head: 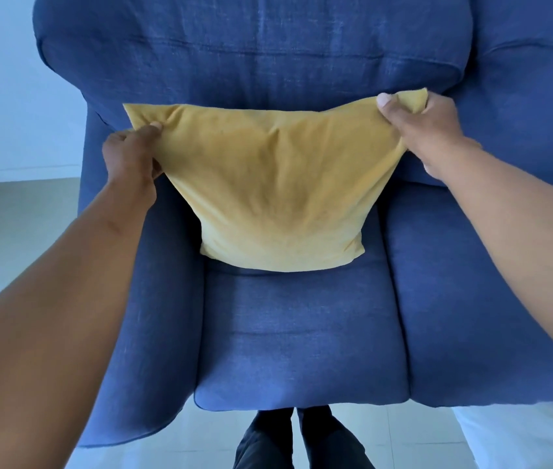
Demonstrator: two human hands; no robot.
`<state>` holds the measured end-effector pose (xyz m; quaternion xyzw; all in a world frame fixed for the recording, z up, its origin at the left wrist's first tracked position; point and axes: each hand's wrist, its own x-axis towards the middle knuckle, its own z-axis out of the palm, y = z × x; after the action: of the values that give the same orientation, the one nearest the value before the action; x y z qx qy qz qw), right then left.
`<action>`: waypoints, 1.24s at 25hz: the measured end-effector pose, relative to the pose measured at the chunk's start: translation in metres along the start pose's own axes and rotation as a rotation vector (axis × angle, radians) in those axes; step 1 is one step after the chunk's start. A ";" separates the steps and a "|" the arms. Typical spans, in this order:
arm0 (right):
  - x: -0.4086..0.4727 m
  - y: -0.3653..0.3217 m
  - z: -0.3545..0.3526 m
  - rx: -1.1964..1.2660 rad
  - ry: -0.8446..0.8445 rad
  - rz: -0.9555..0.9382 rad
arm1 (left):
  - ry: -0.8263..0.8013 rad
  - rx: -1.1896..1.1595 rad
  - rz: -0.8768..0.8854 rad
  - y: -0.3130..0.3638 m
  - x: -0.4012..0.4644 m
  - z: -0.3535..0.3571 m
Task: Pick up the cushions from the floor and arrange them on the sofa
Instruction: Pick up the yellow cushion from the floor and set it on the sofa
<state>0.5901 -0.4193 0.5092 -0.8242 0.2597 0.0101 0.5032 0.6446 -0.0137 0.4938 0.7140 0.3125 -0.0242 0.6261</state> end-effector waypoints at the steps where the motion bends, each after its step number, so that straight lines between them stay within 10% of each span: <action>1: -0.002 0.003 -0.002 0.155 -0.056 0.049 | -0.042 -0.028 -0.035 0.006 0.003 0.001; 17: -0.016 0.008 -0.018 0.263 0.039 0.093 | -0.078 -0.020 0.056 0.002 -0.013 -0.025; 25: -0.078 0.010 -0.024 0.298 0.186 0.200 | 0.166 -0.077 -0.116 -0.008 -0.083 -0.026; 31: -0.169 0.033 -0.051 0.001 0.222 0.257 | -0.205 0.296 -0.051 -0.069 -0.185 0.017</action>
<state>0.4167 -0.4035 0.5542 -0.7799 0.4170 -0.0170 0.4664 0.4689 -0.1044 0.5085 0.7838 0.2582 -0.1586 0.5421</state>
